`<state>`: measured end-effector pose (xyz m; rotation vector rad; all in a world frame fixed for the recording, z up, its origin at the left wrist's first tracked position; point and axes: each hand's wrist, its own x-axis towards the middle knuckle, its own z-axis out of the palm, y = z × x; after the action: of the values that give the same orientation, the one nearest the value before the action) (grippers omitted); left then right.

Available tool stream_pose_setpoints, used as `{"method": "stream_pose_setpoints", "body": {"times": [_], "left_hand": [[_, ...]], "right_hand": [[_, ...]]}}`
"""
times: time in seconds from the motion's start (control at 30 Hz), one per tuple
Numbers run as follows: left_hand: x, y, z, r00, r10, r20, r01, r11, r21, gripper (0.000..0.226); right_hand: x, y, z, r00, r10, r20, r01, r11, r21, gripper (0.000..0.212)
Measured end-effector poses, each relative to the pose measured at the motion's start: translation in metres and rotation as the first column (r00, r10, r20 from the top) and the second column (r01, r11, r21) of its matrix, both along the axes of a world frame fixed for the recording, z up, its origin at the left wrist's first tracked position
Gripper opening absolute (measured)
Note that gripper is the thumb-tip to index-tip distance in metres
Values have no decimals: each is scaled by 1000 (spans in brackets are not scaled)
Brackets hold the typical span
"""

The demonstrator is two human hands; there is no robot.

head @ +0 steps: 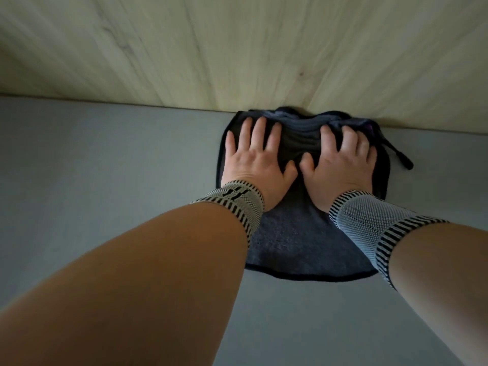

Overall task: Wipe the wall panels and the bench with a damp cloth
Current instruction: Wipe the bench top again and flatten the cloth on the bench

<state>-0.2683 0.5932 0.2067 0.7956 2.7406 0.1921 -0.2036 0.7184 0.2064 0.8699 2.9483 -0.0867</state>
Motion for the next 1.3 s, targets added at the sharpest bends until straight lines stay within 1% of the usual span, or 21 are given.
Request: {"method": "stream_pose_setpoints", "body": {"times": [0.1,0.23,0.37,0.63,0.73,0.83,0.9,0.93,1.07,1.17,1.3], "left_hand": [[-16,-20,1,995,-89,-36,90,996,26,73],[-49,-83,-1,996,-76,-56,78,997,26,73],[-88,-160,0,998,1,-62,0,1000,18,73],[-170,-323,-5,968,233,-93,-238,970,-49,74],[-191,-365,-7,955,277,-109,-284,957,-56,75],[-205,-393,-8,935,337,-106,-344,938,-49,75],[-207,-403,-8,927,364,-88,-368,930,-27,74],[-206,-407,-9,925,369,-88,-372,928,-13,73],[-182,-419,-13,907,408,-104,-405,913,48,72],[-157,-433,-13,903,419,-90,-416,908,50,71],[-118,-456,-13,898,435,-74,-430,900,67,73]], "right_hand": [[-10,-23,0,1000,-14,7,14,1000,-13,63],[-39,-86,-2,999,49,3,-49,999,-25,61],[-84,-161,-2,995,102,8,-102,994,-30,61],[-176,-318,-3,947,321,-26,-322,944,-74,56],[-201,-357,-5,902,427,-69,-431,900,-60,55],[-222,-384,-11,829,554,-78,-558,829,-37,55],[-229,-393,-13,795,598,-95,-603,798,-23,58],[-230,-395,-12,794,600,-95,-604,796,-21,59],[-223,-402,-9,822,568,-22,-568,820,-64,59],[-205,-420,-6,837,547,-6,-545,833,-90,64],[-174,-442,-6,831,557,1,-553,826,-110,68]]}}
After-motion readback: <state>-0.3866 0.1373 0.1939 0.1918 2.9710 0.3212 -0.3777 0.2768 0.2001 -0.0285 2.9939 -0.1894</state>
